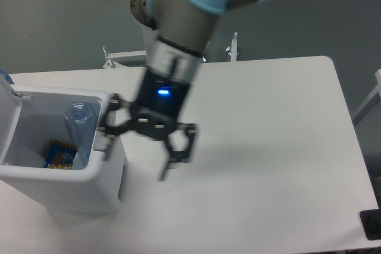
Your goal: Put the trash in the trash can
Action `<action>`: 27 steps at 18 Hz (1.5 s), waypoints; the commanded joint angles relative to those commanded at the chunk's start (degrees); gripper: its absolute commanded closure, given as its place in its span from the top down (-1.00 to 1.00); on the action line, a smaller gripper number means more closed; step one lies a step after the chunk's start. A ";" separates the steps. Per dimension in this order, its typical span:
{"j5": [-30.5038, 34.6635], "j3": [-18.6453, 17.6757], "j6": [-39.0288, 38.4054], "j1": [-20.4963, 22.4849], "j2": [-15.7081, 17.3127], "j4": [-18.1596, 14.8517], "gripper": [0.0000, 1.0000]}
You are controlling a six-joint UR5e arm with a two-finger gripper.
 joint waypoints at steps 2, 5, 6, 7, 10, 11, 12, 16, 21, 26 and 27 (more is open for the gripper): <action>0.09 -0.96 0.52 2.99 -1.31 0.09 1.00; 0.35 -1.76 9.46 8.52 -3.25 -0.26 1.00; 1.31 -1.67 11.84 9.93 -3.78 -0.87 1.00; 2.71 -1.59 14.04 11.08 -4.04 -1.92 1.00; 9.38 -1.15 22.12 13.90 -4.74 -6.75 1.00; 11.93 -0.80 24.41 13.99 -5.18 -8.25 1.00; 14.82 -0.27 26.00 13.99 -5.71 -9.74 1.00; 27.39 0.08 29.70 12.24 -6.94 -14.67 1.00; 33.22 -0.44 31.29 10.21 -8.44 -15.03 1.00; 37.35 -0.27 31.38 9.42 -9.58 -15.11 1.00; 37.35 -0.27 31.81 9.42 -9.58 -15.12 1.00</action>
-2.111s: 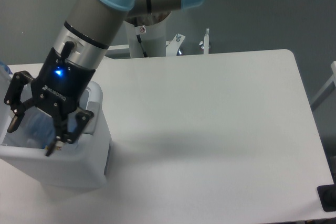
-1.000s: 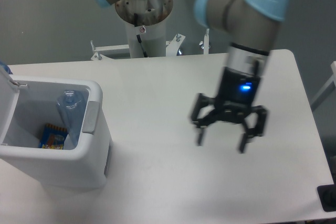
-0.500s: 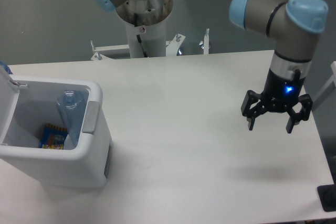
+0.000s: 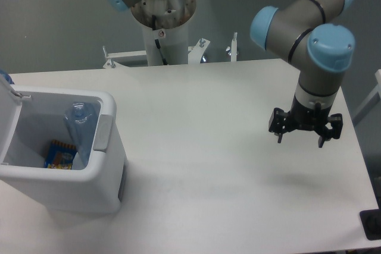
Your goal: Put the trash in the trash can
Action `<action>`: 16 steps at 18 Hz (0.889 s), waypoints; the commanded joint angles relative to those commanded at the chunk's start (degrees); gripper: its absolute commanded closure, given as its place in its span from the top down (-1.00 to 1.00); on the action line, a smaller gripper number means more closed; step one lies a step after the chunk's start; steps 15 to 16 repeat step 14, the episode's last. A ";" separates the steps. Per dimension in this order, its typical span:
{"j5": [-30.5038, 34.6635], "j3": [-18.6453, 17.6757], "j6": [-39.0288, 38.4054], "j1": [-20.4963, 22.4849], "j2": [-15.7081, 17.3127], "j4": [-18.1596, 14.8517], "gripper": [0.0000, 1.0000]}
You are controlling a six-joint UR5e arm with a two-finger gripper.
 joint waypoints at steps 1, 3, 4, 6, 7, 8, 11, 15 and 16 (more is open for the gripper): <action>0.00 0.00 1.66 -0.09 0.00 0.00 1.00; 0.00 -0.18 5.96 -0.61 0.09 0.00 1.00; 0.00 -0.18 7.11 -0.88 0.09 0.00 1.00; 0.35 -0.26 8.00 -0.88 0.00 0.09 1.00; 0.96 -0.35 8.70 -0.88 0.00 0.09 1.00; 1.58 -0.44 9.40 -0.97 0.00 0.00 1.00; 1.93 -0.53 10.02 -0.97 0.00 0.00 1.00; 2.02 -0.62 9.94 -1.05 0.00 0.09 1.00; 2.02 -0.62 9.94 -1.05 0.00 0.09 1.00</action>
